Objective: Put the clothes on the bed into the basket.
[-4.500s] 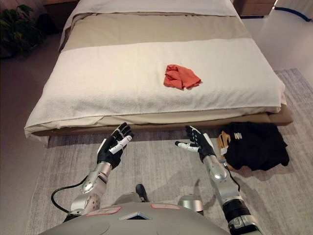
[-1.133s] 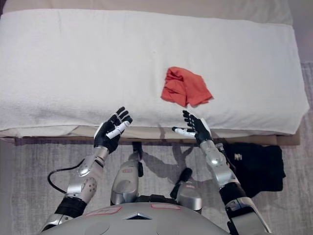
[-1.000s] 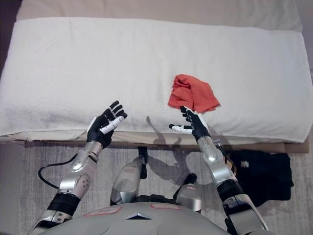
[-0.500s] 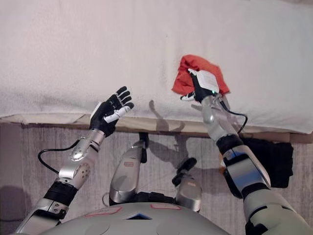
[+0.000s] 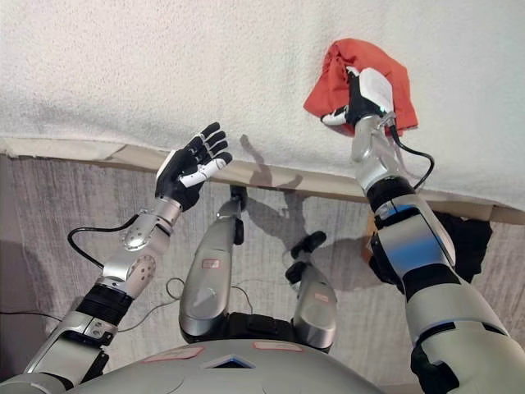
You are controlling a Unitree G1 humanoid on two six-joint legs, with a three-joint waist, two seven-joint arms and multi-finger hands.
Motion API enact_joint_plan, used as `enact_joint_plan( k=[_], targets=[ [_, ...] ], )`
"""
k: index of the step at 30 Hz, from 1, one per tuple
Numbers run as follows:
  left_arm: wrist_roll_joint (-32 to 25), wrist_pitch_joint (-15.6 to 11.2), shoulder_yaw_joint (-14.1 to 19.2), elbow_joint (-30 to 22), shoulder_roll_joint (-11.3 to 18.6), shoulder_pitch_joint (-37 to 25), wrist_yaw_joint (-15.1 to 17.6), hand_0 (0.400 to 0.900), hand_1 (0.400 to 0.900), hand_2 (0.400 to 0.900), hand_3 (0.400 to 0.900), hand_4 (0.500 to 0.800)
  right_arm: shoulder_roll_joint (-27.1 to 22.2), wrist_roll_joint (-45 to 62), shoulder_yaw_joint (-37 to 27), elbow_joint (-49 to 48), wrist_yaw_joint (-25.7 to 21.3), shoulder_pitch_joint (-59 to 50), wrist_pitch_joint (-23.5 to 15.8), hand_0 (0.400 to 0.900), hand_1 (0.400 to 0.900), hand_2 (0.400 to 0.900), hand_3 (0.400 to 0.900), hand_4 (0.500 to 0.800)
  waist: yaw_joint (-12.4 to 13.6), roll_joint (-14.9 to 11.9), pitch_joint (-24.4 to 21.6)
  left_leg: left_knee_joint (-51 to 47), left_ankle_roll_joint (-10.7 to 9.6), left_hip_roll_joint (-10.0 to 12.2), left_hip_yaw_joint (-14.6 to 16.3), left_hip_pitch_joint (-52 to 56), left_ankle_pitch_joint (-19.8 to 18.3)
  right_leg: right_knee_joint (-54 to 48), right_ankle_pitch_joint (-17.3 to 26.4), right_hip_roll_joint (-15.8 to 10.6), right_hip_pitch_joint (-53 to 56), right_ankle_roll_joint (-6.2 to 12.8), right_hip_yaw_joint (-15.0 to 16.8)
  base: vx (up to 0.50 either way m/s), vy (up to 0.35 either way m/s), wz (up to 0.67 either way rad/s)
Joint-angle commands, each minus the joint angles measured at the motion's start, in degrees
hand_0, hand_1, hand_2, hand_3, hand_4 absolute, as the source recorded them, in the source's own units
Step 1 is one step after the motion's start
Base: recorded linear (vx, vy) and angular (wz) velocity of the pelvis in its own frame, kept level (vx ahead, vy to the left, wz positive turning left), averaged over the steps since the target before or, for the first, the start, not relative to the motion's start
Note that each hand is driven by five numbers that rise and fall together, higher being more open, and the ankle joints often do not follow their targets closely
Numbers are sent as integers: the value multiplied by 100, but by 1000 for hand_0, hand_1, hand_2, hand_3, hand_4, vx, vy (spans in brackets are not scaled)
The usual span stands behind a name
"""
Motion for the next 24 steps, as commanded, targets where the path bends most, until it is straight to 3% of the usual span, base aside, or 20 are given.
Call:
enact_joint_plan(
  k=[1,8,11,12,20,24],
  targets=[
    [-190,-426,-134,-812,87,48,52,900,900,900,900,800,-650,399,-37,412,-383,-529,117,900,900,900,900,800,184,113,-1,-72,-410,-35,-737,-22,-297,598,235,-92,-146,221,249,20,-1,9],
    [-253,-371,-236,-812,149,-110,48,900,900,900,900,800,-835,660,252,1265,8,-1152,168,900,900,900,900,800,352,139,146,27,-395,-94,-842,-181,-339,657,171,-58,-232,211,159,34,-24,10],
    [-249,-305,-218,-821,215,-146,43,900,900,900,900,800,-624,670,438,1481,297,-1558,271,900,900,900,900,800,395,60,179,16,-401,-91,-870,-213,-328,623,174,-10,-229,200,158,25,-22,1],
    [-243,-276,-173,-824,215,-143,74,900,900,900,900,800,-516,770,423,1486,321,-1645,255,400,400,400,400,500,391,21,190,2,-404,-91,-872,-206,-323,602,187,11,-225,200,172,35,-31,0],
    [-307,-247,159,-867,200,16,252,900,900,900,900,800,-2,1183,389,1341,410,-1774,144,400,400,400,400,500,323,-199,144,-58,-407,-72,-865,-152,-339,509,268,103,-184,201,237,17,-11,-3],
    [-362,-274,223,-884,200,66,311,900,900,900,900,800,-8,1403,341,1223,383,-1751,49,400,400,400,400,500,256,-223,119,-74,-402,-53,-844,-103,-347,506,264,109,-177,196,267,-7,-2,-4]
  ],
)
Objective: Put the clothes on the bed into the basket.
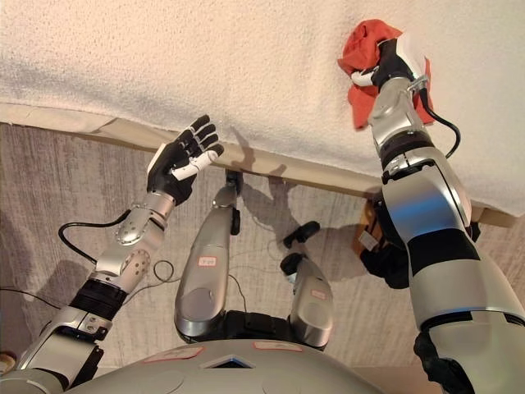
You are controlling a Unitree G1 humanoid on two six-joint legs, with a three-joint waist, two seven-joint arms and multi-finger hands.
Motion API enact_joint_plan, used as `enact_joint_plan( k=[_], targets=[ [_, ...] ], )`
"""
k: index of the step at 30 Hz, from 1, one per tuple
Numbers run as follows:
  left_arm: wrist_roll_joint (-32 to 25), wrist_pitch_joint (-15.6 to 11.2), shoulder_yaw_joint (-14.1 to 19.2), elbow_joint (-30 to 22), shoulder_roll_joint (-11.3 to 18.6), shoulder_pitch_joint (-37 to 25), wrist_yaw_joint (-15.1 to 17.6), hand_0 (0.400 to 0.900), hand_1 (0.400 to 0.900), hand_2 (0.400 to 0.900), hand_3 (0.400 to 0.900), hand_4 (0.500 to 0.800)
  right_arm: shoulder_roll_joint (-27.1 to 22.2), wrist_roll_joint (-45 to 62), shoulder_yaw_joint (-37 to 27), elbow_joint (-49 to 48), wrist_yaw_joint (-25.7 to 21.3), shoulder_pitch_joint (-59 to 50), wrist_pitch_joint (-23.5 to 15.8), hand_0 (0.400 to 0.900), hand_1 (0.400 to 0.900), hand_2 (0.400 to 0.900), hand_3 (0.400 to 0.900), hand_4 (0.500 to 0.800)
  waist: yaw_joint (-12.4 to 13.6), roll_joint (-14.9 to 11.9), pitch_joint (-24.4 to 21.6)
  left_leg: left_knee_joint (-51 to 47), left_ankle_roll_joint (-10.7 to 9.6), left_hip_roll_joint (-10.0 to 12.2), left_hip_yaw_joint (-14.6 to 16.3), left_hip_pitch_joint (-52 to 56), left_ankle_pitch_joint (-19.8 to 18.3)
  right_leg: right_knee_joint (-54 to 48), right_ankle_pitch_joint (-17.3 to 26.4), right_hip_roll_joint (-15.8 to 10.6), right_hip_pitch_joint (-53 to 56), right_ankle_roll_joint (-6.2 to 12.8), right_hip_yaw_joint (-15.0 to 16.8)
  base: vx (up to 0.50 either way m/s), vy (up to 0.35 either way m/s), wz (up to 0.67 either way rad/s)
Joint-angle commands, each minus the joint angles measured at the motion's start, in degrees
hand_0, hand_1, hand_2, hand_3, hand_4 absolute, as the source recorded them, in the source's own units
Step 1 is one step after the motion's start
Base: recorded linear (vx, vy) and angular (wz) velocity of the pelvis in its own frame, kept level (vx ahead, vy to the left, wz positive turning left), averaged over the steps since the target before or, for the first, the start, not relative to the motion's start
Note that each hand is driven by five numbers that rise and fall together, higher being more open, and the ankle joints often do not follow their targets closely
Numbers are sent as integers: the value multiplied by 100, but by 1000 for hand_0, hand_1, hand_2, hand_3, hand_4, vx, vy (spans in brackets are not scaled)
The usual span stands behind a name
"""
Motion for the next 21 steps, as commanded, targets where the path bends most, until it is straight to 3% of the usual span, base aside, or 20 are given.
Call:
enact_joint_plan(
  k=[1,4,5,6,7,9,10,11,13,17,21],
  targets=[
    [-142,-325,106,-875,21,187,0,900,900,900,900,800,-9,373,200,-301,-1,-243,-225,400,400,400,400,500,110,4,-26,-101,-432,-33,-606,304,-394,462,265,32,73,191,388,-21,20,-7],
    [-136,-366,108,-841,-7,184,50,900,900,900,900,800,-247,662,-61,-768,-250,-7,-384,400,400,400,400,500,26,70,-26,-81,-427,-14,-575,363,-407,515,228,3,69,193,430,-41,40,-13],
    [-178,-402,116,-806,-51,191,51,900,900,900,900,800,-438,736,-249,-1415,-433,345,-489,400,400,400,400,500,-59,120,-35,-49,-420,7,-537,404,-415,552,187,-18,66,189,475,-45,41,-16],
    [-178,-406,100,-803,-50,195,50,900,900,900,900,800,-448,729,-264,-1459,-439,388,-467,400,400,400,400,500,-44,122,-41,-48,-421,9,-534,409,-417,555,185,-19,67,189,479,-40,51,-19],
    [-181,-429,71,-780,-95,201,81,900,900,900,900,800,-400,853,-578,-2059,-785,628,-591,400,400,400,400,500,-94,160,-67,-40,-417,20,-504,444,-425,564,169,-42,79,195,498,-28,39,-15],
    [-194,-458,75,-754,-136,214,89,900,900,900,900,800,-466,673,-594,-2633,-853,1002,-578,400,400,400,400,500,-141,194,-93,-38,-412,34,-476,479,-425,564,161,-58,81,199,535,-35,39,-16],
    [-145,-510,34,-691,-281,196,54,900,900,900,900,800,-459,626,-1122,-3499,-1113,1875,-809,400,400,400,400,500,-277,288,-129,-25,-410,64,-437,540,-425,546,98,-90,132,209,530,-27,15,-9],
    [-145,-518,-2,-682,-273,208,52,900,900,900,900,800,-462,605,-1162,-3577,-1117,1964,-777,400,400,400,400,500,-251,289,-149,-27,-412,65,-439,548,-426,544,96,-88,141,207,527,-39,-1,-12],
    [-150,-567,-66,-585,-374,209,-73,900,900,900,900,800,-445,642,-1862,-4532,-1338,2876,-933,400,400,400,400,500,-361,398,-287,0,-430,115,-407,659,-418,434,0,-118,305,211,516,-10,-44,-3],
    [-157,-523,-46,-492,-444,353,-265,900,900,900,900,800,-406,399,-2529,-5236,-1499,4073,-1038,400,400,400,400,500,-522,474,-642,-34,-481,187,-318,970,-415,238,-31,-156,621,247,545,37,-52,-5],
    [-205,-444,54,-391,-509,605,-466,900,900,900,900,800,-588,350,-3077,-5204,-1457,4939,-1067,400,400,400,400,500,-660,466,-1043,-139,-561,267,-205,1326,-371,12,-40,-137,970,275,570,52,-73,-7]
  ],
)
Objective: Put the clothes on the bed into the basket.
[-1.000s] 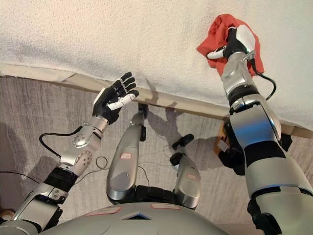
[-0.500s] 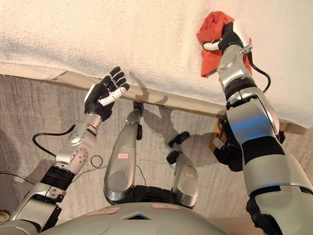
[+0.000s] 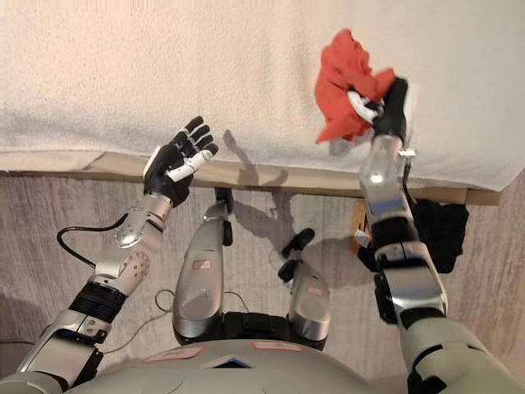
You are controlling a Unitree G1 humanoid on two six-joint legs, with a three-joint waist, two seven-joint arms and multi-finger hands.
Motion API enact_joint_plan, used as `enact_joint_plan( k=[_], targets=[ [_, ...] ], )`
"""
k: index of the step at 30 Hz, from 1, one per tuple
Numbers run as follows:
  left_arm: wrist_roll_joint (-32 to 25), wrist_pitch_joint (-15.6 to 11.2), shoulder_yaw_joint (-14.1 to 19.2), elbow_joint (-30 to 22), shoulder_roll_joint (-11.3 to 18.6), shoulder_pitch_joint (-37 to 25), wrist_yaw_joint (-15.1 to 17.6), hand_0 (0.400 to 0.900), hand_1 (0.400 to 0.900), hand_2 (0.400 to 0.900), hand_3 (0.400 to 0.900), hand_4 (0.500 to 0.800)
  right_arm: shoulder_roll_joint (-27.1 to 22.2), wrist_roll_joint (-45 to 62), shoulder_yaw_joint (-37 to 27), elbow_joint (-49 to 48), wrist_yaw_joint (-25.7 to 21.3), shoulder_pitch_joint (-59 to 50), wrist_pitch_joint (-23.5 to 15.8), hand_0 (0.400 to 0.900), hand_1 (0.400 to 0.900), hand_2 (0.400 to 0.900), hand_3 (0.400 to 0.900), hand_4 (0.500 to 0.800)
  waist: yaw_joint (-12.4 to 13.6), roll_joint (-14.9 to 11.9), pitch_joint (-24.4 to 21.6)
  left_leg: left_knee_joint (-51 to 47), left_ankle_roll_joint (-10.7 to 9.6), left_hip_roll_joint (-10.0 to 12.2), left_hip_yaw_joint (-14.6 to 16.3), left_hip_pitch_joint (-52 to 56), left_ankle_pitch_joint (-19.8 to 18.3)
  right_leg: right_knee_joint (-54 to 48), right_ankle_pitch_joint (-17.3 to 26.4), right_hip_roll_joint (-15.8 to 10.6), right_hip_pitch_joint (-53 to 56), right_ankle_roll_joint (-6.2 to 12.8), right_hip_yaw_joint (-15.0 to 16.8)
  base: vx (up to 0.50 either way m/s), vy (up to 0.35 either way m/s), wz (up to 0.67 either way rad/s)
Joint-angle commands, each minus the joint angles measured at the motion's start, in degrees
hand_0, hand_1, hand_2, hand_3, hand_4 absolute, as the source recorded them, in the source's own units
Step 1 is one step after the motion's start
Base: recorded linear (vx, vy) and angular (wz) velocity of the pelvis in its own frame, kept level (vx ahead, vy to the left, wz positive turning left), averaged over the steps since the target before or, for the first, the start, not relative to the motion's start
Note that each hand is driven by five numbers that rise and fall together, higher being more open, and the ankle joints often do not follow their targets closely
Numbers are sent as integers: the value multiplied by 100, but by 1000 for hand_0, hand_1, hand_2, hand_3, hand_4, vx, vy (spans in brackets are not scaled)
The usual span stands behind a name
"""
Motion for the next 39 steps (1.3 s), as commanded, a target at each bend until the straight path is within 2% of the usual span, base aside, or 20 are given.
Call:
enact_joint_plan(
  k=[1,6,13,20,28,33,39],
  targets=[
    [-38,-341,46,-349,-460,389,-420,900,900,900,900,800,-935,-188,-701,-293,-297,655,-366,400,400,400,400,500,-195,354,-1078,-114,-348,221,-582,401,-180,70,-37,-13,408,291,2,35,-80,-13],
    [18,-233,144,-294,-520,576,-574,900,900,900,900,800,-1360,-169,-1114,30,-193,1119,-304,400,400,400,400,500,-382,404,-1511,-437,-420,330,-388,917,-68,-104,-56,53,686,308,133,42,-49,-23],
    [69,-95,202,-232,-534,888,-777,900,900,900,900,800,-2288,128,-1356,1514,8,1210,-173,400,400,400,400,500,-557,569,-1905,-1191,-487,478,75,1604,224,-388,-18,209,836,316,365,33,-34,-33],
    [12,8,291,-208,-611,1142,-897,900,900,900,900,800,-3031,578,-1617,2999,296,1342,-105,400,400,400,400,500,-666,742,-2053,-1217,-567,560,195,1837,231,-425,-99,300,996,272,435,46,-56,-12],
    [58,97,347,-252,-586,1276,-960,900,900,900,900,800,-3694,928,-1927,4153,663,1551,-17,400,400,400,400,500,-734,914,-2134,-1161,-644,622,264,2004,200,-425,-198,354,1171,248,433,51,-36,-3],
    [76,110,349,-284,-625,1308,-939,900,900,900,900,800,-3795,1022,-1990,4301,775,1623,14,400,400,400,400,500,-761,971,-2175,-1109,-663,641,290,2083,162,-425,-246,368,1254,224,456,42,-27,-5],
    [102,122,312,-253,-697,1283,-893,900,900,900,900,800,-3465,1047,-1674,3986,804,1444,-16,400,400,400,400,500,-806,1041,-2183,-1088,-664,656,373,2186,127,-425,-281,380,1304,196,524,17,-9,-9]
  ],
)
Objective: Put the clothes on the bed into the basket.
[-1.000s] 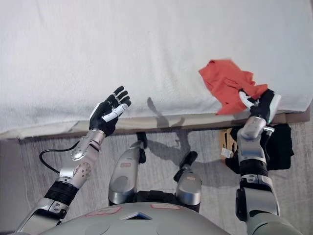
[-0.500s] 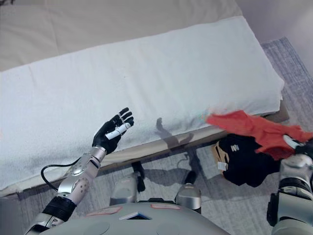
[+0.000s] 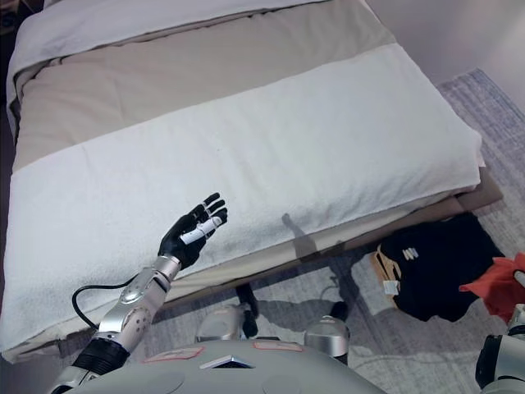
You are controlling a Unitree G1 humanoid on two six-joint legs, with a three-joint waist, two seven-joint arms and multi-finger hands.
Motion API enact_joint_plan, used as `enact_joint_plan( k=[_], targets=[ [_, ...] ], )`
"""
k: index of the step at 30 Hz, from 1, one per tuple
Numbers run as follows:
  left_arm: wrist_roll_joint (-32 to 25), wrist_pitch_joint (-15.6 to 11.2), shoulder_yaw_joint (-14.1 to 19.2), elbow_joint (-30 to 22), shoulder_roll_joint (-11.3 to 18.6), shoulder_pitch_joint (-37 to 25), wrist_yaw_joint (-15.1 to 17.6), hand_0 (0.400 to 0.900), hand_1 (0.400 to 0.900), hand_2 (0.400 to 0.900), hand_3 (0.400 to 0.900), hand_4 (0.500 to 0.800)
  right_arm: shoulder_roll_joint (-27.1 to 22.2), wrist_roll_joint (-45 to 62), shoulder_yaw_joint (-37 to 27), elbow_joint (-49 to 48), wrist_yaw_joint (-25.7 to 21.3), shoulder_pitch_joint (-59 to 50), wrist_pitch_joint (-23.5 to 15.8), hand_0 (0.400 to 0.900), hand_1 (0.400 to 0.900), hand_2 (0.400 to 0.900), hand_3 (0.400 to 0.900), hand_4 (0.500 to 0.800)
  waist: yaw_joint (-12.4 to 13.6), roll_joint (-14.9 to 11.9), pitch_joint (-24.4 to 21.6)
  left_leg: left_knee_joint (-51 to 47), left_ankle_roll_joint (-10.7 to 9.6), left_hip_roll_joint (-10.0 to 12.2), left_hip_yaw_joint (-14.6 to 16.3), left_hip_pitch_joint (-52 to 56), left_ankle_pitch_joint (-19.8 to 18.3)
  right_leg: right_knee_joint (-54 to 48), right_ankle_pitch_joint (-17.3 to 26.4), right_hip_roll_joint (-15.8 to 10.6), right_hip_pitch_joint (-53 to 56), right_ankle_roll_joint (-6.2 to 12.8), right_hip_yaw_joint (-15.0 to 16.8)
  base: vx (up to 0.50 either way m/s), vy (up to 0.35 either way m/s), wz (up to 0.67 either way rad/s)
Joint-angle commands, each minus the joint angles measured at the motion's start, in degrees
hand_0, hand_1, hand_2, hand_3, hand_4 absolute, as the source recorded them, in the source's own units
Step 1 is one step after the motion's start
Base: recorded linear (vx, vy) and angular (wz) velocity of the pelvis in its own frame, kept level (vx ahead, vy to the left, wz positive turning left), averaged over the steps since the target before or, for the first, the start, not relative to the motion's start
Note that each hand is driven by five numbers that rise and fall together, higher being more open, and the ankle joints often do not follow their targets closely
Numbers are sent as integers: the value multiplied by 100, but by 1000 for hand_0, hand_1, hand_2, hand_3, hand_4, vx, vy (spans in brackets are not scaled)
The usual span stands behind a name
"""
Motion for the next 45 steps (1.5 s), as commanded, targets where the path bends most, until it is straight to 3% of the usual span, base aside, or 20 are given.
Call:
enact_joint_plan(
  k=[1,9,13,14,15,37,42,45],
  targets=[
    [96,-363,188,-360,-310,-393,-110,900,900,900,900,800,-480,133,386,-498,-210,-509,-247,400,400,400,400,500,97,22,-58,284,-449,545,-548,96,-123,23,-206,243,402,57,-322,8,-6,-9],
    [122,-345,286,-380,-324,-346,-25,900,900,900,900,800,-34,-25,689,-970,-298,-624,-201,400,400,400,400,500,89,7,-75,280,-421,548,-537,125,-160,23,-211,252,423,35,-288,3,-5,-1],
    [102,-333,326,-402,-321,-300,-52,900,900,900,900,800,-63,44,621,-817,-200,-545,-207,400,400,400,400,500,111,-31,-97,257,-416,542,-528,139,-166,23,-214,251,439,34,-307,16,-7,3],
    [107,-329,331,-398,-323,-300,-48,900,900,900,900,800,-58,59,629,-800,-193,-560,-217,598,598,598,598,619,113,-38,-97,254,-418,543,-527,143,-167,23,-211,248,442,36,-320,0,0,0],
    [107,-325,332,-372,-326,-306,-54,900,900,900,900,800,-54,62,642,-799,-172,-570,-216,900,900,900,900,800,117,-46,-97,250,-416,540,-526,144,-169,23,-207,247,442,38,-319,0,0,0],
    [133,-297,324,-398,-295,-279,-85,900,900,900,900,800,-130,47,898,-389,20,-822,-150,900,900,900,900,800,195,-127,-144,151,-396,500,-538,191,-159,23,-198,246,459,57,-333,0,0,0],
    [155,-336,425,-363,-348,-280,-32,900,900,900,900,800,145,4,990,-1094,-56,-793,-230,900,900,900,900,800,169,-122,-139,161,-383,509,-522,202,-171,23,-194,241,453,45,-304,-17,6,-3],
    [167,-367,572,-331,-422,-272,21,900,900,900,900,800,562,-195,1042,-2189,-146,-579,-298,900,900,900,900,800,122,-123,-125,183,-372,514,-496,213,-180,23,-185,238,439,29,-260,-27,10,-9]
  ],
)
